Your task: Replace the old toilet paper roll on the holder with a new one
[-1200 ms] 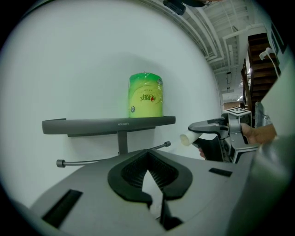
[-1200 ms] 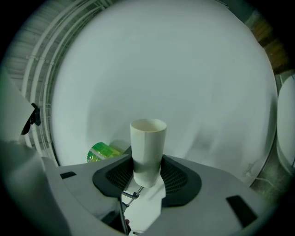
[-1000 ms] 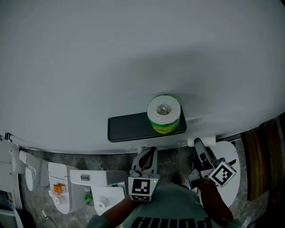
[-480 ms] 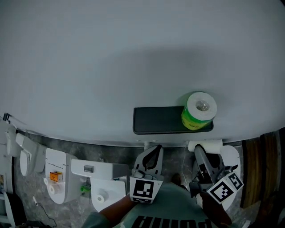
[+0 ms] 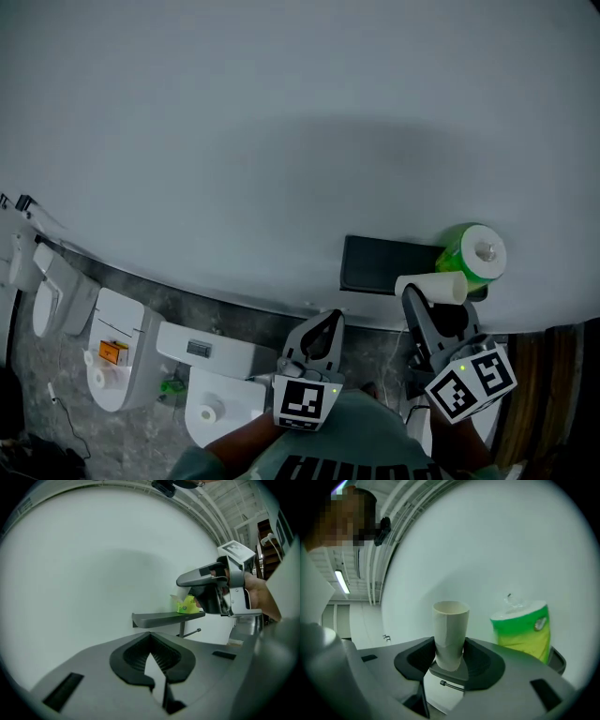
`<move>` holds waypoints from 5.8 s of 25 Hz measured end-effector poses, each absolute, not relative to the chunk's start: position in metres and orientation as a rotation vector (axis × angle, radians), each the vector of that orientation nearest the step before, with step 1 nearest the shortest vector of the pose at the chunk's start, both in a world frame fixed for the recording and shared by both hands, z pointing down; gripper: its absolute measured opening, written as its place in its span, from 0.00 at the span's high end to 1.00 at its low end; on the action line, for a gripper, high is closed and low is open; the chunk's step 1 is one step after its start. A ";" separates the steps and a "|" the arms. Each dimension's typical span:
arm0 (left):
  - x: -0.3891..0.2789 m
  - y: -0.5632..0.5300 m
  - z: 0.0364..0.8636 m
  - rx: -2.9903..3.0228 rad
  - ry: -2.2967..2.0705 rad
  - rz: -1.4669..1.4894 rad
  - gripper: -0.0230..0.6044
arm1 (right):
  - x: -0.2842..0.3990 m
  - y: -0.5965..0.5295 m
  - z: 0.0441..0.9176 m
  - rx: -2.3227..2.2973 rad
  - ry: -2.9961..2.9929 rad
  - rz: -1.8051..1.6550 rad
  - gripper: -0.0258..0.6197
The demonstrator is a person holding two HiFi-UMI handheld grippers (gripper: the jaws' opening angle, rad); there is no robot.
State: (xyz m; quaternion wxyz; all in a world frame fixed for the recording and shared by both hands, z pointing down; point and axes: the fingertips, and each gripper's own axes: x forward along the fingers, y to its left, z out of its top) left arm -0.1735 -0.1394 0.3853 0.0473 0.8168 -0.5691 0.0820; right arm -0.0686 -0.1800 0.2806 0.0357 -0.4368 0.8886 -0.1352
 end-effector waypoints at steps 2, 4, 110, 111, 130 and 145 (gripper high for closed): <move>-0.181 -0.139 0.384 2.487 -1.743 0.242 0.96 | -0.081 -0.188 0.280 -1.375 2.777 -0.383 0.66; -0.186 -0.140 0.383 2.484 -1.746 0.232 0.96 | -0.091 -0.196 0.282 -1.417 2.828 -0.348 0.66; -0.070 -0.137 0.374 2.659 -1.524 0.205 0.96 | 0.042 -0.137 0.346 -1.828 2.677 -0.274 0.84; -0.070 -0.137 0.374 2.659 -1.515 0.221 0.96 | 0.042 -0.140 0.345 -1.824 2.679 -0.277 0.81; -0.080 -0.152 0.373 2.605 -1.579 0.251 0.96 | 0.040 -0.209 0.290 -1.675 2.717 -0.109 0.35; -0.102 -0.149 0.365 2.557 -1.704 0.230 0.96 | 0.027 -0.238 0.292 -1.682 2.777 -0.026 0.31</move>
